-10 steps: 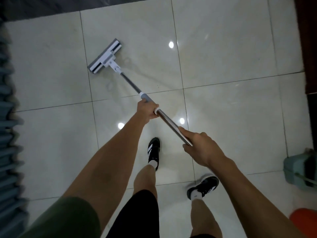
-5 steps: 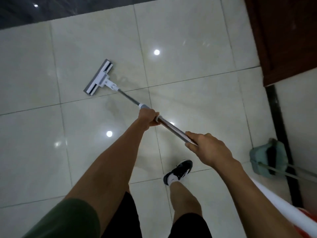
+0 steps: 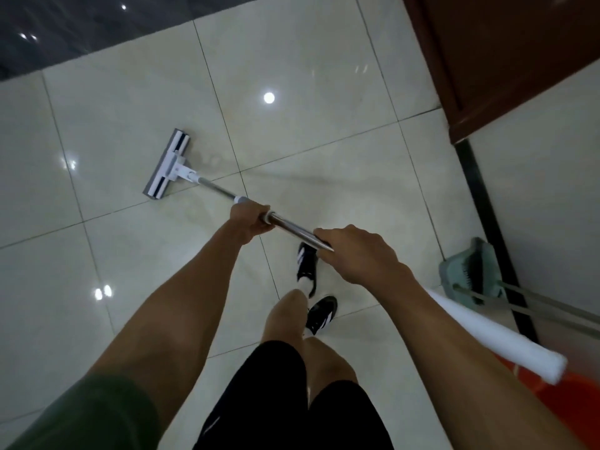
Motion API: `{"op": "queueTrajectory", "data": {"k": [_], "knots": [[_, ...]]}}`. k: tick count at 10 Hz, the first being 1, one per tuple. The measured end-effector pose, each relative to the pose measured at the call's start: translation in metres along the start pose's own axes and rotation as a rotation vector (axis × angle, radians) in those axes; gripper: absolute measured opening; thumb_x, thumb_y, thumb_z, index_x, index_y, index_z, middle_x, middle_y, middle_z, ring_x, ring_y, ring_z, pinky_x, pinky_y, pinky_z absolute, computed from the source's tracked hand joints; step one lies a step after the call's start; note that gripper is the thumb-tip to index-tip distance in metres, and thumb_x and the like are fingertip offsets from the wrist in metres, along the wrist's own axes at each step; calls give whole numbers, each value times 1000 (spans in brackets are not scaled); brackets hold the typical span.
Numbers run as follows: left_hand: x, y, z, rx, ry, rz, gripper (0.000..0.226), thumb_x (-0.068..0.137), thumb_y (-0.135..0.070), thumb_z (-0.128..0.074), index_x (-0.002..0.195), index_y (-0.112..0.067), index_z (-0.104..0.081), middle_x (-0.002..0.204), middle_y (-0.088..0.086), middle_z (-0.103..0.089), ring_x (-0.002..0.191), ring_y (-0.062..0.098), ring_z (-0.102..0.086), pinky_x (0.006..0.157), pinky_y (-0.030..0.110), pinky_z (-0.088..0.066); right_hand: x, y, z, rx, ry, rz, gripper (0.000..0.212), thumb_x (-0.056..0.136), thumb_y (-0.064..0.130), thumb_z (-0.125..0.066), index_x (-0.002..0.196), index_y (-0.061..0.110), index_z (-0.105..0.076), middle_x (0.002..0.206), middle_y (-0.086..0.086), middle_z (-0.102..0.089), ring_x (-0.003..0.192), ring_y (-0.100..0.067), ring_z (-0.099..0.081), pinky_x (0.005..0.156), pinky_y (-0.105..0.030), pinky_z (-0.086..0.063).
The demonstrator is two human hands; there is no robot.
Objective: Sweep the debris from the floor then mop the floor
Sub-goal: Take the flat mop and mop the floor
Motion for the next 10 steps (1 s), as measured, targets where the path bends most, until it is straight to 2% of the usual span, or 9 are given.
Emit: {"op": "queueTrajectory", "data": {"k": [1,3,4,5,6,7,8,9,10], "knots": [[5,-15,-15,-41,-16,-11,14,90,3,-65,83,0,-53,78,18,-64,67,26,-67,54,40,-61,13,-14,25,-33,19,-2,14,99,36,-45,108,28,-54,87,-1,-59,69,-23,-58,55,-31,-39],[11,-51,-41,-71,-28,38,7,89,4,-66,90,4,-59,93,21,-69,76,30,-70,60,45,-62,36,-31,68,-115,64,3,22,102,36,-41,119,28,-52,86,0,-55,70,-23,-55,53,-31,-33],[8,-62,-55,-58,-35,44,8,89,4,-67,91,4,-59,94,24,-69,73,30,-71,56,40,-62,37,-42,86,-148,61,1,22,103,35,-41,120,26,-52,85,0,-50,69,-22,-53,53,-31,-31],[-1,-65,-75,-62,-8,39,9,89,3,-66,96,4,-60,94,22,-70,77,30,-73,60,39,-62,27,-57,96,-153,79,2,25,103,37,-41,125,27,-50,89,-1,-53,71,-23,-54,55,-32,-33],[-12,-57,-106,-26,57,30,16,91,1,-66,105,5,-62,95,17,-72,85,29,-73,76,43,-62,5,-83,104,-137,104,-26,27,104,38,-40,128,30,-48,95,-2,-58,74,-22,-56,57,-32,-36],[-31,-45,-152,85,114,-49,31,93,-5,-64,122,4,-58,108,16,-69,88,26,-71,72,33,-62,-29,-120,110,-109,148,-92,21,103,40,-40,121,32,-49,97,0,-60,78,-19,-57,61,-33,-42],[-61,-31,-193,87,185,-30,35,96,-22,-63,128,-9,-57,103,2,-65,96,18,-66,66,15,-48,-69,-154,121,-67,169,-168,20,102,41,-44,119,34,-52,95,1,-59,83,-19,-59,73,-38,-52],[-91,-5,-239,85,213,16,18,94,-6,-60,112,-2,-57,98,14,-65,88,28,-70,68,34,-62,-111,-180,129,-41,197,-233,26,101,39,-47,126,34,-54,103,2,-61,89,-19,-60,80,-40,-54],[-115,8,-264,118,267,0,5,93,-3,-61,92,-4,-56,95,16,-65,83,28,-70,68,35,-62,-146,-197,132,-33,170,-246,25,100,38,-51,123,33,-58,101,1,-62,86,-18,-61,81,-41,-54]]}}
Point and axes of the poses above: each hand's wrist, its own x-axis towards the middle knuckle, its own z-axis out of the back of the hand, y = z × x, the point moved 5 cm from there along x, towards the middle knuckle
